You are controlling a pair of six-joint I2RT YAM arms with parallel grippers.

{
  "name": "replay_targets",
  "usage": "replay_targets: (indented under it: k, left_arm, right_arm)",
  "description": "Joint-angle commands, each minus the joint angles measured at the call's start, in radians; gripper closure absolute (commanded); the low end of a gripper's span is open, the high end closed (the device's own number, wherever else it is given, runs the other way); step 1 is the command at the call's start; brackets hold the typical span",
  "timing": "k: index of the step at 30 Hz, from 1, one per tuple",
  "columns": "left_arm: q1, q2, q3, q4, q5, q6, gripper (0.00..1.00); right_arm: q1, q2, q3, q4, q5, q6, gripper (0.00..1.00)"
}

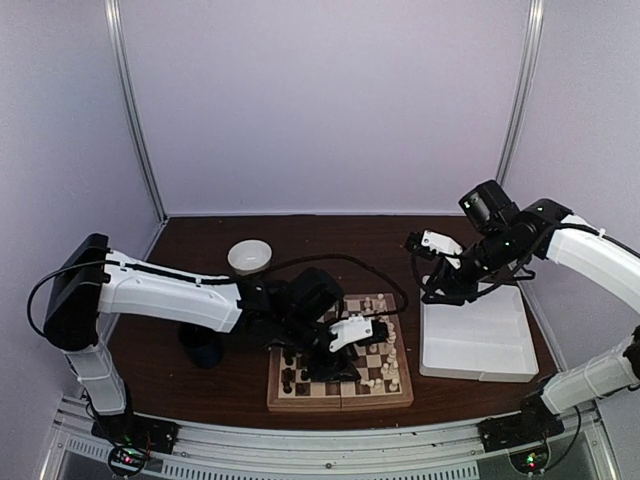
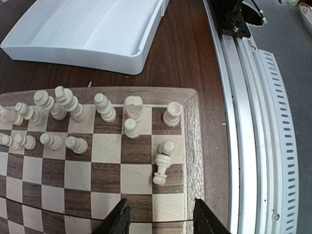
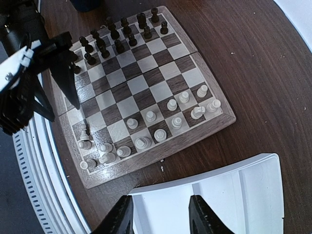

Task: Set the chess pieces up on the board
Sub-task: Pick up the pawn from the chessboard.

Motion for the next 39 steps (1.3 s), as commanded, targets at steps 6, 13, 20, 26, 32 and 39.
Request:
replay_targets:
  k: [6, 13, 20, 26, 32, 39]
  left_arm:
    - [-0.027, 0.132, 0.130, -0.048, -0.014, 0.112, 0.55]
    - [-0.028, 0.182, 0.151, -0.064, -0.025, 0.146, 0.56]
    - [-0.027, 0.212, 0.164, -0.055, -0.040, 0.172, 0.60]
    - [-0.032, 0.227, 0.165, -0.065, -0.044, 0.205, 0.70]
    - [-0.039, 0.222, 0.159, -0.105, -0.022, 0.253, 0.90]
    - [-0.042, 0.164, 0.096, -0.081, -0.024, 0.257, 0.99]
  right_arm:
    - [-0.029, -0.037, -0.013, 0.041, -0.062, 0.022, 0.56]
    - [-0.039, -0.038, -0.021, 0.048, -0.071, 0.025, 0.56]
    - [-0.048, -0.024, -0.021, 0.051, -0.085, 0.029, 0.55]
    - [-0.051, -0.005, -0.017, 0.054, -0.092, 0.030, 0.55]
    - [-0.052, 0.010, -0.014, 0.055, -0.098, 0.029, 0.55]
    - [-0.052, 0.019, -0.018, 0.051, -0.115, 0.021, 0.55]
